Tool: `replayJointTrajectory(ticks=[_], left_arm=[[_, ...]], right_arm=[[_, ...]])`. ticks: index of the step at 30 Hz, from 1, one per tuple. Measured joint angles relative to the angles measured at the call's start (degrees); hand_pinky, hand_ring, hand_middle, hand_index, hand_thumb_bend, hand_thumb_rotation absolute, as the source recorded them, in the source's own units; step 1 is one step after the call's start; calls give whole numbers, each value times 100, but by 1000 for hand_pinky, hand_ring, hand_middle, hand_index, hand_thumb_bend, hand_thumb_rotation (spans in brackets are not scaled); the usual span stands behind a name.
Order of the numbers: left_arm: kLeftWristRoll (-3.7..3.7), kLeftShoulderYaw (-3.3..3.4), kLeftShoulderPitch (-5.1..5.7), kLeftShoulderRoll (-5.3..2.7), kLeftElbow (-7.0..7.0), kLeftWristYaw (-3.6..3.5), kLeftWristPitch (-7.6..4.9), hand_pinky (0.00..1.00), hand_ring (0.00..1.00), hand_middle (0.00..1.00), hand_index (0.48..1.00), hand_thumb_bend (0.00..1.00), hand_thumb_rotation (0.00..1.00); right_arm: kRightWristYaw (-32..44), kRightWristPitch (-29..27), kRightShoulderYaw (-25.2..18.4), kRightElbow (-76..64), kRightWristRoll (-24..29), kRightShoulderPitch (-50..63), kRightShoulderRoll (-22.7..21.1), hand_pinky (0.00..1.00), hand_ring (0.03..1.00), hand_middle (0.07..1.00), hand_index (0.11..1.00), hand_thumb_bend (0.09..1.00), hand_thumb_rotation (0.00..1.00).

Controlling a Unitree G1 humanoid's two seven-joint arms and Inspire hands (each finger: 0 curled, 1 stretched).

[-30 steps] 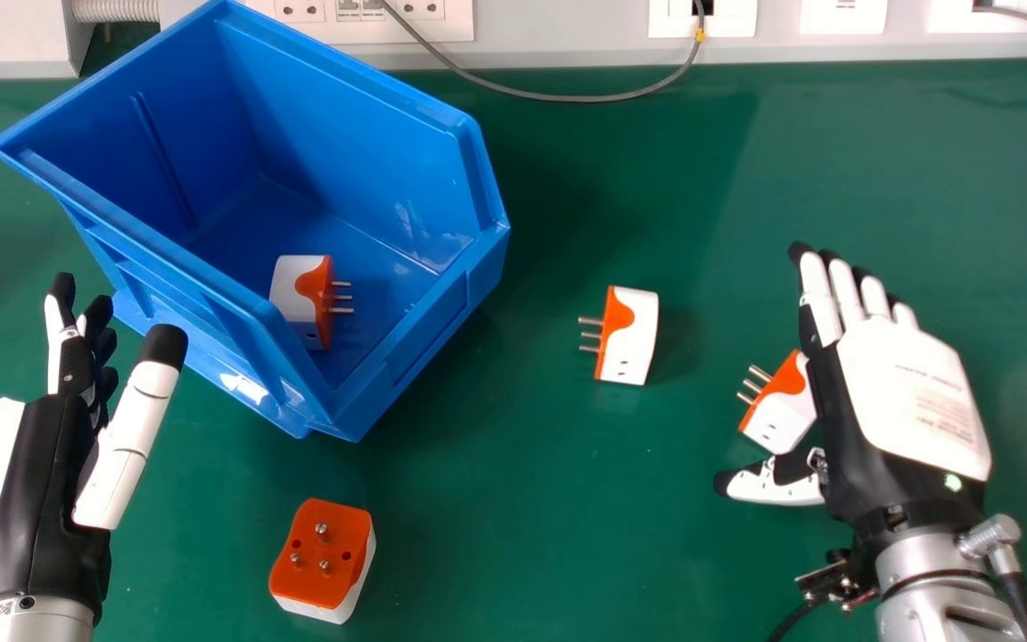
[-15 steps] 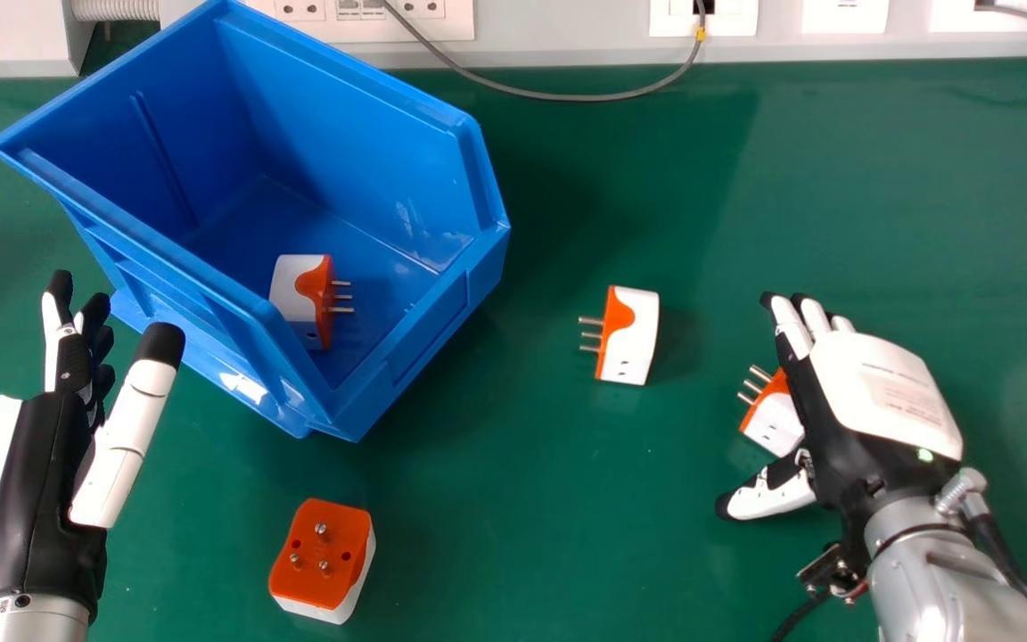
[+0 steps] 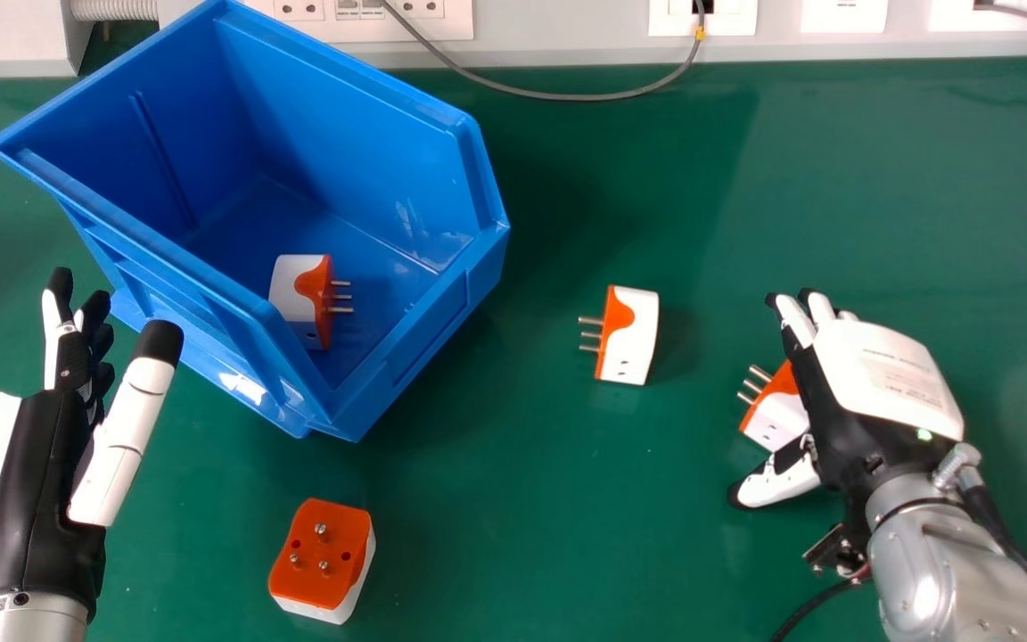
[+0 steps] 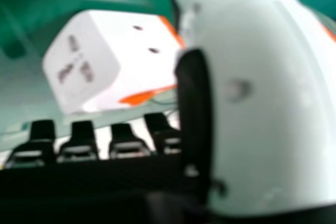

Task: Pick all objects and put in blue box

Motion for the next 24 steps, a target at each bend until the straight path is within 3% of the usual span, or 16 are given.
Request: replayJointTrajectory(ticks=[8,24], left_arm=[[1,2,5,8,-42,-8,82,1000,1000,1000,1000,792,888],[-3,9,-10,15,-48,-34,109,1000,1000,1000,1000,780,890]], right_arm=[[207,20,32,29,129,-149,-106,905,951,973,921,688,80],[1272,521,247,196,188,-738,-287,893,940,971,912,631,27]])
